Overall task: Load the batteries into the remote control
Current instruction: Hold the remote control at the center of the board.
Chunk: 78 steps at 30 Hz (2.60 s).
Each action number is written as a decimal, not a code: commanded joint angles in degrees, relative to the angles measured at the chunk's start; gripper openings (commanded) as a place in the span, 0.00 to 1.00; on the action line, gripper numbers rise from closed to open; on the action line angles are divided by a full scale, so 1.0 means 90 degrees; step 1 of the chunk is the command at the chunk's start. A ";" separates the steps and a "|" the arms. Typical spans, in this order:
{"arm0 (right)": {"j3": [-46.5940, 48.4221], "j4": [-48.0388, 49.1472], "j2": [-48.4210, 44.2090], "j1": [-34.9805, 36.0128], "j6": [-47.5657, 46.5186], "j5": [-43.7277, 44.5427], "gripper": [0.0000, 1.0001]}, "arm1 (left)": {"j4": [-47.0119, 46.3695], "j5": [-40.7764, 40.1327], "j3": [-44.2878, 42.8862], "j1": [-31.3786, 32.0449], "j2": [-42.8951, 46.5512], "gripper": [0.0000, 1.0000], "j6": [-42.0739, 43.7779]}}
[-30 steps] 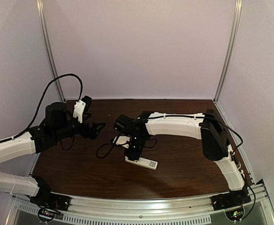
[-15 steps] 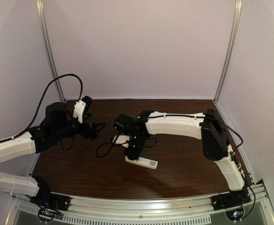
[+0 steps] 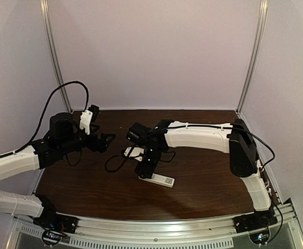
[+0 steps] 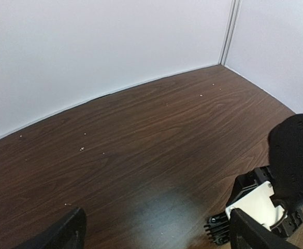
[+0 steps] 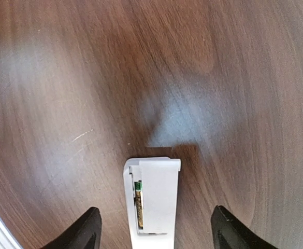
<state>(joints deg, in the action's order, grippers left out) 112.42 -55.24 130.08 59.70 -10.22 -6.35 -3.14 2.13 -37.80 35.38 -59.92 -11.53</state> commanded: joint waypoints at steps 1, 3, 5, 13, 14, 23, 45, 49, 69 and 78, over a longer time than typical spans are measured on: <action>-0.0592 0.0604 -0.0835 -0.0022 0.0023 0.0182 0.78 | -0.0156 -0.0129 -0.0137 -0.0265 -0.0159 0.97 -0.0779; -0.1141 0.1126 -0.1190 -0.0022 0.0093 0.0489 0.85 | -0.0057 -0.0092 -0.0253 -0.0375 -0.0301 0.97 -0.1015; -0.1830 0.1690 -0.1760 -0.0028 0.0200 0.0673 0.90 | 0.0021 -0.0022 -0.0346 -0.0400 -0.0419 0.97 -0.1138; -0.4512 0.4469 -0.4003 -0.0056 0.0650 0.0942 1.00 | -0.0297 0.1495 -0.0293 -0.0591 -0.0954 0.97 -0.1320; -0.4754 0.4747 -0.4207 -0.0068 0.0673 0.0949 1.00 | -0.0324 0.1622 -0.0284 -0.0591 -0.1042 0.97 -0.1317; -0.5744 0.4914 -0.4264 -0.0115 0.0269 0.0470 0.90 | -0.0563 0.2586 -0.0225 -0.0574 -0.2139 0.74 -0.1694; -0.5638 0.5350 -0.3024 -0.0146 -0.0824 -0.0409 0.71 | -0.1096 0.2866 -0.0754 0.0366 -0.4092 0.56 -0.2398; -0.5444 0.5190 -0.2860 -0.0143 -0.1035 -0.0284 0.71 | -0.1070 0.2836 -0.0855 0.0469 -0.4239 0.56 -0.2411; -0.5367 0.4876 -0.2543 -0.0145 -0.1132 -0.0172 0.68 | -0.0502 0.2455 -0.1401 0.0835 -0.4843 0.50 -0.2440; -0.5221 0.4766 -0.2383 -0.0138 -0.1170 -0.0118 0.66 | -0.0290 0.2431 -0.1584 0.0884 -0.5010 0.42 -0.2391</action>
<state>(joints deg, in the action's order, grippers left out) 63.55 -10.98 107.28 58.63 -20.27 -8.69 -6.52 24.64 -50.39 42.87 -103.50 -33.52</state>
